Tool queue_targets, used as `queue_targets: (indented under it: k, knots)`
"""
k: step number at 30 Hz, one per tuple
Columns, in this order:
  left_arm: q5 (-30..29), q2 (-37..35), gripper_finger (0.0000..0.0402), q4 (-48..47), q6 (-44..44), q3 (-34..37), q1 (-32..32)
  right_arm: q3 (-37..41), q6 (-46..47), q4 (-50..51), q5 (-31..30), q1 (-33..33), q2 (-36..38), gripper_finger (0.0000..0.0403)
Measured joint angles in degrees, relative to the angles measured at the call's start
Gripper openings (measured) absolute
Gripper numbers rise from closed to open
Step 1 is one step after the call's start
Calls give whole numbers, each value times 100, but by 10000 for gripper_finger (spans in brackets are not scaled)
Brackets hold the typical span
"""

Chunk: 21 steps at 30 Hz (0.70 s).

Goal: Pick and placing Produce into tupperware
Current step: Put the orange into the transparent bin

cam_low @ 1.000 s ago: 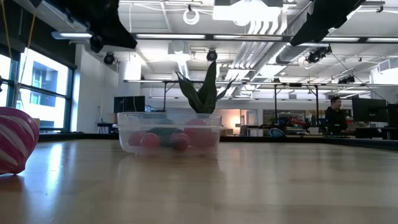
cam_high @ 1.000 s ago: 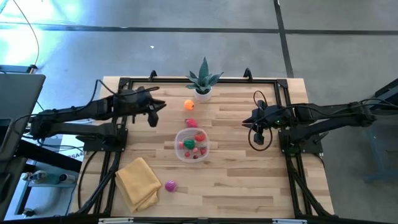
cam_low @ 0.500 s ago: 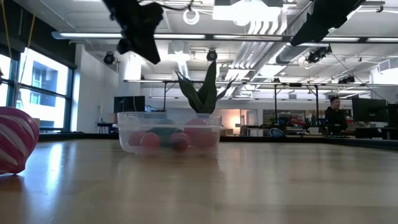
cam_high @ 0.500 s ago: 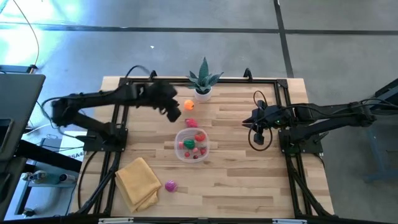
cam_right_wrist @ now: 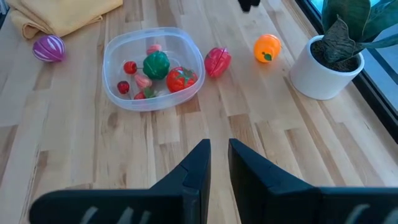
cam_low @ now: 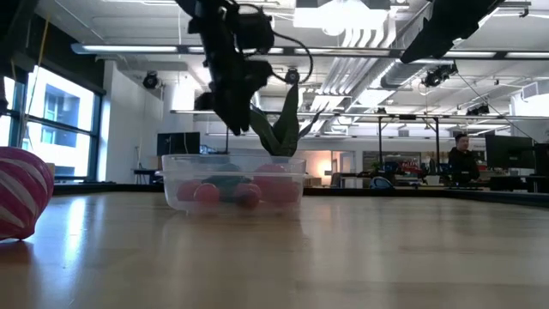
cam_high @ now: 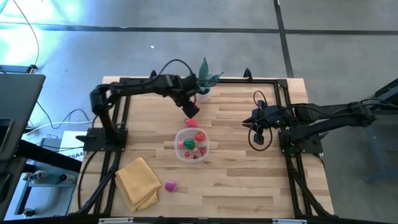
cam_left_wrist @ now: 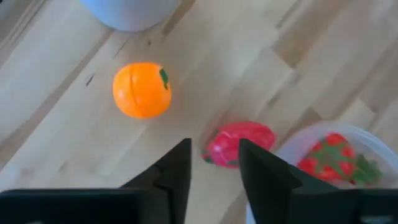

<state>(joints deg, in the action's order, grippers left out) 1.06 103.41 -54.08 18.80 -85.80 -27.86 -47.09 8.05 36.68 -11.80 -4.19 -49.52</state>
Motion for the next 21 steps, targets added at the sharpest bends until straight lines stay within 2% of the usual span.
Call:
queue_targets:
  k: [7, 15, 21]
  knots:
    - [-248, 381, 191, 209, 159, -48, -218, 0, 2, -3, 1, 0, -2, 46]
    - [-345, 530, 240, 312, 261, -49, -526, 2, 0, -2, 1, 0, -2, 46]
    - [-344, 532, 270, 429, 41, 20, -526, 1, 1, -2, 1, 0, -2, 46]
